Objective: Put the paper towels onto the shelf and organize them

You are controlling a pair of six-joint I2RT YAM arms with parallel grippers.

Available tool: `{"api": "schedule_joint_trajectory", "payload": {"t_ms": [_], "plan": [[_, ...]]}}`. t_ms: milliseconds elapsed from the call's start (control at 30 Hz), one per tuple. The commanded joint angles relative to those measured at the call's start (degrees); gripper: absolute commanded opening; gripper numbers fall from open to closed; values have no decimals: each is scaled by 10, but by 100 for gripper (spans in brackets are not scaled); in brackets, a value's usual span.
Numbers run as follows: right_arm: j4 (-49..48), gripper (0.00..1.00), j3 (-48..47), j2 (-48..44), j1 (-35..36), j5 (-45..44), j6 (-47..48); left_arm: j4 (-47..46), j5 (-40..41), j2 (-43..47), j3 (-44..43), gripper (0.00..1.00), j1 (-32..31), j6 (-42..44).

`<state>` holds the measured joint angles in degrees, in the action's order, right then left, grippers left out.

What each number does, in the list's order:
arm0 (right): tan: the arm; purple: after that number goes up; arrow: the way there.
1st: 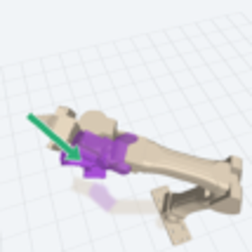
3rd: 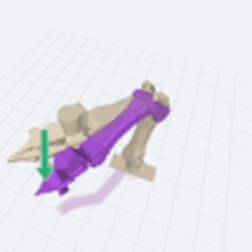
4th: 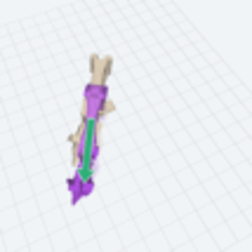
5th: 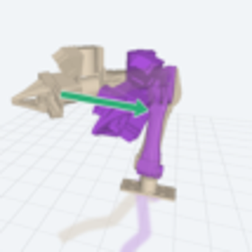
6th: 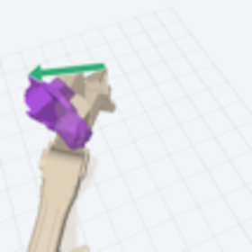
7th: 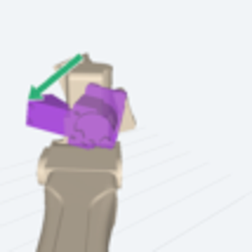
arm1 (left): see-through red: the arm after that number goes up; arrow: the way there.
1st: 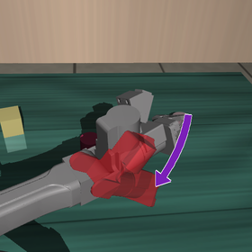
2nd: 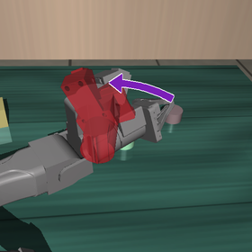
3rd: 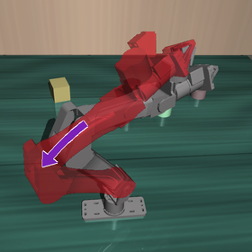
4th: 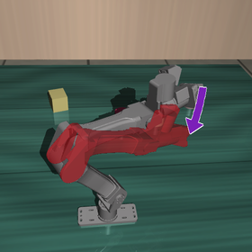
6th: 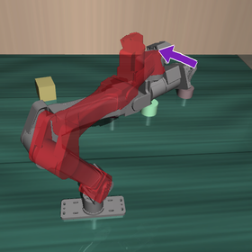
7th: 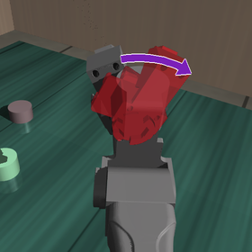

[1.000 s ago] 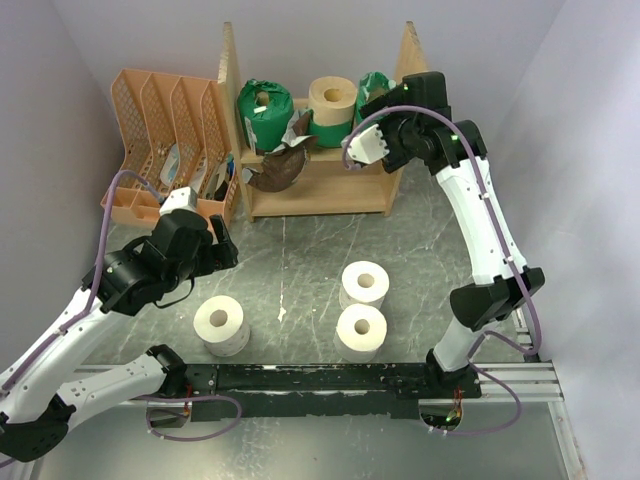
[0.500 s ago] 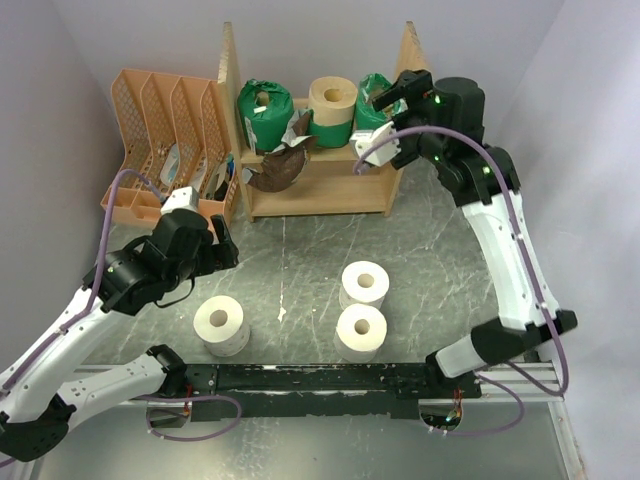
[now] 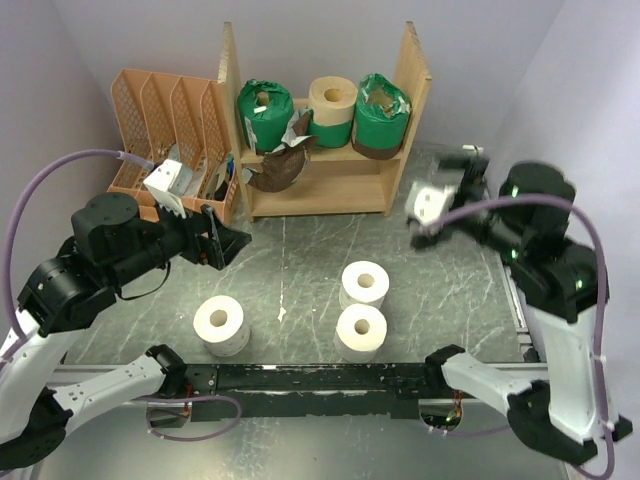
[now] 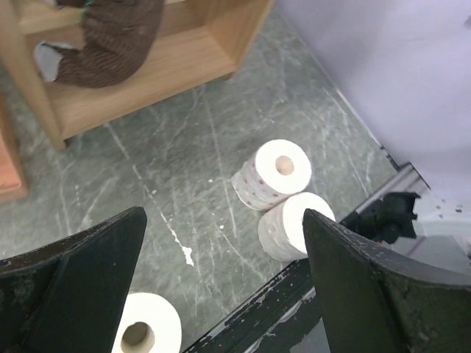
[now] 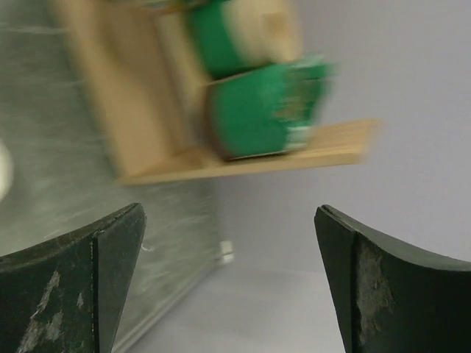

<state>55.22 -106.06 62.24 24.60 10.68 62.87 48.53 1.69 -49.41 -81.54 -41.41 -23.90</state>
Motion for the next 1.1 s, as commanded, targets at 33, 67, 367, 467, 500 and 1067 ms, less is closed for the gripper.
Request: {"api": "schedule_joint_trajectory", "payload": {"t_ms": [33,67,367,467,500,1067], "plan": [[239,100,182,-99,-11,132,-11,23,-131,-7,-32,98,-2,76],[239,100,218,-104,-12,120,-16,36,-135,-14,-38,98,-2,77],[150,93,359,-91,-12,186,-26,29,-60,14,3,98,-2,13],[91,90,370,-74,-12,232,-40,23,-67,16,35,98,-2,-8],[79,90,367,-65,-12,252,-49,27,-60,13,48,98,-2,-16],[-108,79,447,68,-12,269,-124,30,198,99,111,98,-2,-120]]}}
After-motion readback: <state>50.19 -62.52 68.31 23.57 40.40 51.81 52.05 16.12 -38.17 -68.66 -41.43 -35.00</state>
